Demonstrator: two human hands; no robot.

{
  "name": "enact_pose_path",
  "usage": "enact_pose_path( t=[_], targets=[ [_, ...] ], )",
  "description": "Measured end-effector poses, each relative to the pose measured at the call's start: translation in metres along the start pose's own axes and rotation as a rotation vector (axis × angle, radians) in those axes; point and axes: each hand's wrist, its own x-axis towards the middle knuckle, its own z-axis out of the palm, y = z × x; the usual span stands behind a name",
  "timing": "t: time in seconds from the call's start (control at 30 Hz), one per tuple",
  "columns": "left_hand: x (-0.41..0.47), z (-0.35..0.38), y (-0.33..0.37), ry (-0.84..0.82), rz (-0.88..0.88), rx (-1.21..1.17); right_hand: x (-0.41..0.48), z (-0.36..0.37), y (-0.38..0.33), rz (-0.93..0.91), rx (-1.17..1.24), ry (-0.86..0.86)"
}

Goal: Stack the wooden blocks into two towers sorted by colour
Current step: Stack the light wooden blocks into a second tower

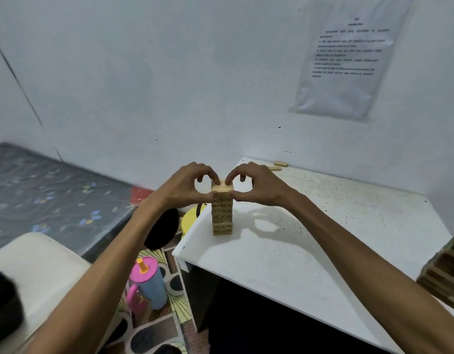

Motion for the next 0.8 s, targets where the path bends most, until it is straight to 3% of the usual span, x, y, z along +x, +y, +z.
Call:
enact_pose_path(
  t=[0.8],
  targets=[
    [0.0,0.009,-0.015,0.002,-0.003,-0.006,0.008,0.009,0.009,0.034,-0.039,-0.037]
  ],
)
